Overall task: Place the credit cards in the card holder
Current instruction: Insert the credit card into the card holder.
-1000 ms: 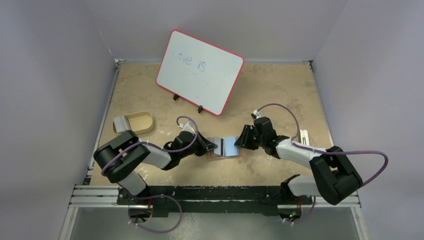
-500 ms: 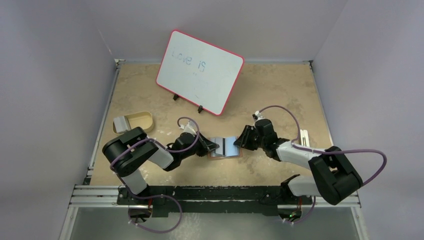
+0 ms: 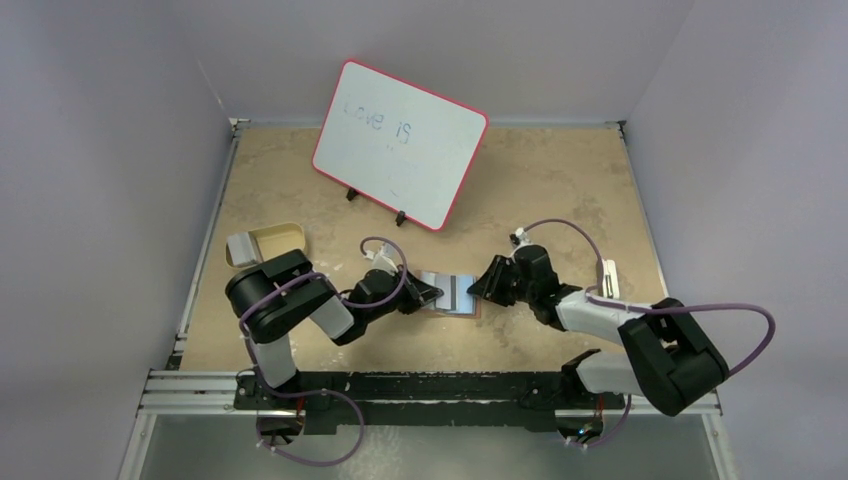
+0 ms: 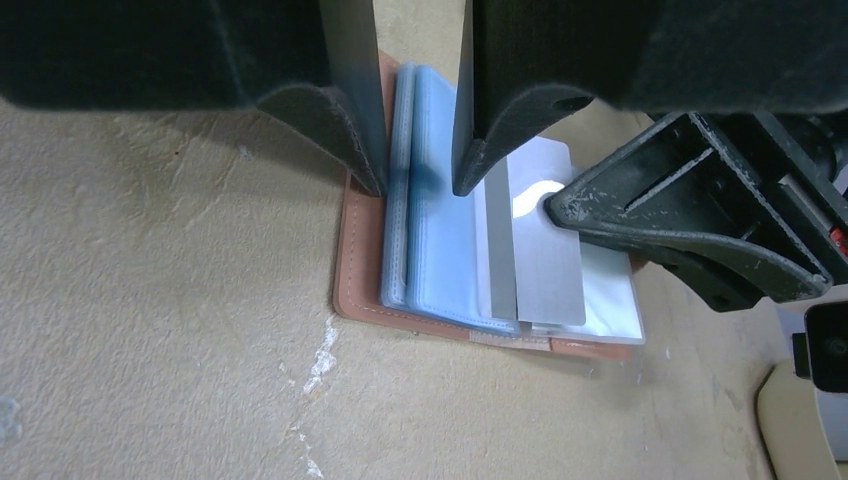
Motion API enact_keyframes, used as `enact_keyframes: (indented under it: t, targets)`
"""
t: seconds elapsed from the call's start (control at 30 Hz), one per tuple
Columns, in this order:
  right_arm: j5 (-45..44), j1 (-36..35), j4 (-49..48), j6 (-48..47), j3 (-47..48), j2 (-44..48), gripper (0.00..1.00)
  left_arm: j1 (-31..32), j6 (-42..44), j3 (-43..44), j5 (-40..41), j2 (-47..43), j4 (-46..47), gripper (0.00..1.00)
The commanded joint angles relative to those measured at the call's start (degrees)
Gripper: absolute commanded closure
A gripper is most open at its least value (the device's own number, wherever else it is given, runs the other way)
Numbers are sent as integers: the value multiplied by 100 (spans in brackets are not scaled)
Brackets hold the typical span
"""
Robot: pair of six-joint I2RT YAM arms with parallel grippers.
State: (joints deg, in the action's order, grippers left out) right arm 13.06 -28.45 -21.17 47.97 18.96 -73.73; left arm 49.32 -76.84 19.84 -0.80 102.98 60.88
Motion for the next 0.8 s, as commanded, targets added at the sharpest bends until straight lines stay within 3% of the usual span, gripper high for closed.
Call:
enact_keyframes:
  t: [0.0,0.2,0.27,0.37,0.5,0.77]
  targets:
    - [267,-67,133,190,-155,68,68,225,266,177,305,134,399,100]
    - [231,-110,217,187,-64,17,69,385,441,524,239,197,-15,99]
    - [116,-108,426,102,24,69,69,381,480,450,350,-92,-267,90]
    - [-84,-109,849,-46,184,265,69,385,875,633,608,-685,-1425,76]
    - [-135,-106,1343,-117,308,544,69,385,1321,943,1047,-1361,-2734,67]
    - [-437,-100,1788,-175,546,738,67,385,1572,1274,997,-1231,-3099,62]
